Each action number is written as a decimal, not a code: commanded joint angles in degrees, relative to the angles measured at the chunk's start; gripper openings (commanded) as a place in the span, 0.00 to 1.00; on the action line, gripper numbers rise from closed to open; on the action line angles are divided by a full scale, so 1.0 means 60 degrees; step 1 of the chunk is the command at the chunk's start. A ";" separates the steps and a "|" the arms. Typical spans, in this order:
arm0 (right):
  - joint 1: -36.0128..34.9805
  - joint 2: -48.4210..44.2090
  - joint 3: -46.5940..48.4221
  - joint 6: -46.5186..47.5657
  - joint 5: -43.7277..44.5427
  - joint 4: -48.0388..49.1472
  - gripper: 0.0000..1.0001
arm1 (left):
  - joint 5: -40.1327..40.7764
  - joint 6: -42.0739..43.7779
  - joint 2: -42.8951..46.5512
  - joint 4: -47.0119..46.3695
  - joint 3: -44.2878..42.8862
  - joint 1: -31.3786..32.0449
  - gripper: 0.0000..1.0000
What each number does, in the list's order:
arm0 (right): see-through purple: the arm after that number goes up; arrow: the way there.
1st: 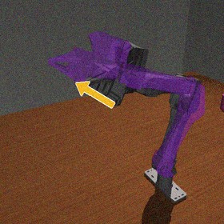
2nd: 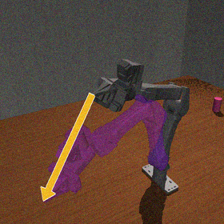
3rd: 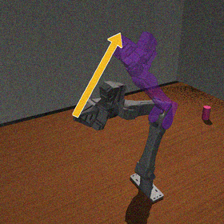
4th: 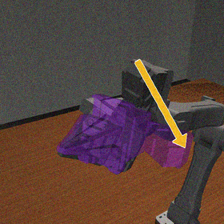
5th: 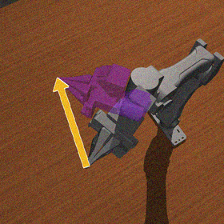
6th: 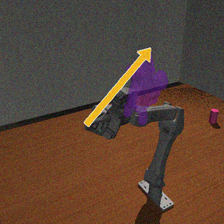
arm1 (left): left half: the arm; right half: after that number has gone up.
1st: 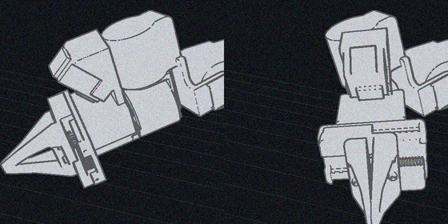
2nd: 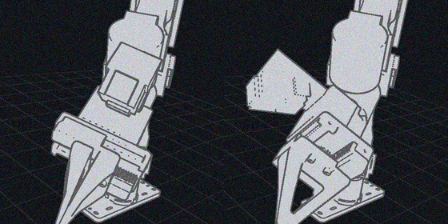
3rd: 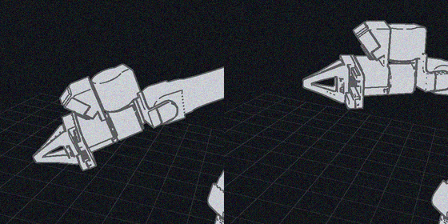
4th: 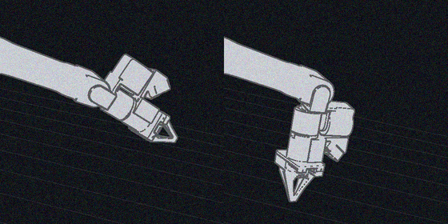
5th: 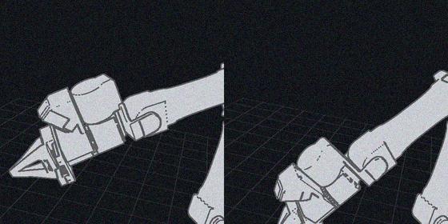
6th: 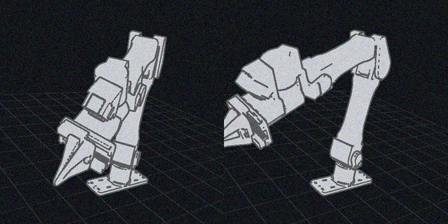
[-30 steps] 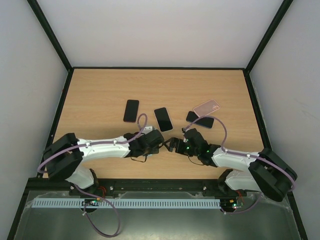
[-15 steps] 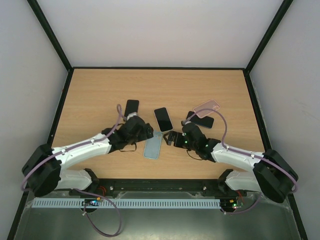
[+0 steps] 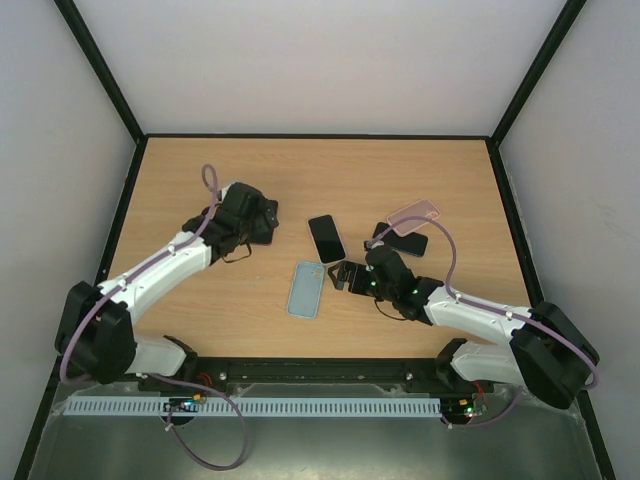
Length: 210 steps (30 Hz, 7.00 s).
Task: Put the phone into the phone case
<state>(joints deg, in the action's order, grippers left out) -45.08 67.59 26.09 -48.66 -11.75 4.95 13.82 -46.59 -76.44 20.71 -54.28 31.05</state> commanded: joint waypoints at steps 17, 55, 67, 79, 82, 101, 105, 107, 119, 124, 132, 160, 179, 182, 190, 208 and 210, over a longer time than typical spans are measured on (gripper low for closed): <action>0.0017 -0.0748 -0.0570 -0.0260 -0.0372 0.0343 0.99 | 0.0393 0.2673 -0.3746 -0.0064 -0.1793 -0.0723 0.99; 0.0018 -0.0631 -0.0922 -0.0575 -0.0347 0.0755 0.99 | -0.0227 0.3716 -0.6159 -0.0391 -0.2552 -0.1133 0.87; 0.0021 -0.0667 -0.0941 -0.0663 -0.0470 0.0711 0.99 | -0.0377 0.3104 -0.4785 0.0132 -0.1546 -0.0783 0.67; 0.0021 -0.0762 -0.0993 -0.0957 -0.0667 0.0720 0.95 | -0.1128 0.1829 -0.2708 -0.0556 0.1010 0.0291 0.64; 0.0022 -0.0762 -0.1042 -0.1136 -0.0745 0.0851 0.92 | -0.1205 0.1516 -0.2343 -0.0687 0.1524 0.0649 0.63; -0.0144 0.0527 -0.0424 -0.2270 -0.1519 0.2772 0.46 | -0.2045 0.0053 0.1852 -0.2208 0.4459 0.2044 0.60; -0.0240 0.0903 -0.0284 -0.2449 -0.1578 0.3126 0.45 | -0.2260 -0.0047 0.2264 -0.2430 0.4532 0.2489 0.60; -0.0328 0.1056 -0.0205 -0.2445 -0.1534 0.3264 0.45 | -0.2431 -0.0078 0.2255 -0.2591 0.4499 0.2650 0.60; -0.1174 0.1012 -0.0543 -0.2650 -0.1058 0.3640 0.35 | -0.2337 -0.1519 0.1769 -0.3512 0.4411 0.3298 0.58; -0.1899 0.0412 -0.1317 -0.2864 -0.0371 0.3751 0.34 | -0.2246 -0.1991 0.1801 -0.3528 0.4350 0.3299 0.57; -0.2639 0.0683 -0.0828 -0.3008 0.0023 0.3507 0.34 | -0.2396 -0.2264 0.1784 -0.3801 0.4323 0.3296 0.57; -0.3094 0.1854 -0.0193 -0.2815 0.0210 0.3696 0.02 | -0.3339 -0.2753 0.1294 -0.4795 0.4400 0.3303 0.72; -0.2938 0.1012 -0.0317 -0.3554 0.0516 0.2308 0.02 | -0.1563 -0.2099 0.2062 -0.3350 0.4600 0.3117 0.98; -0.2849 0.0915 -0.0302 -0.3711 0.0486 0.2264 0.02 | -0.1819 -0.2127 0.1756 -0.3738 0.4778 0.3025 0.98; -0.2420 0.1140 -0.0148 -0.3846 0.0099 0.2322 0.02 | -0.2352 -0.2357 0.0840 -0.4987 0.5276 0.2971 0.92; -0.2200 0.2230 -0.0446 -0.3205 -0.1217 0.3557 0.02 | -0.3184 -0.2619 0.0080 -0.6573 0.5726 0.3006 0.72; -0.2202 0.2286 -0.0645 -0.3325 -0.1277 0.3895 0.02 | -0.3264 -0.2686 0.0073 -0.6767 0.5810 0.3074 0.70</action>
<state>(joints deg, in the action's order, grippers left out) -58.46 80.44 24.16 -69.21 -17.10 22.76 -4.56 -62.17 -75.68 -17.58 -20.86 49.21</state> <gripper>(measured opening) 0.051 0.720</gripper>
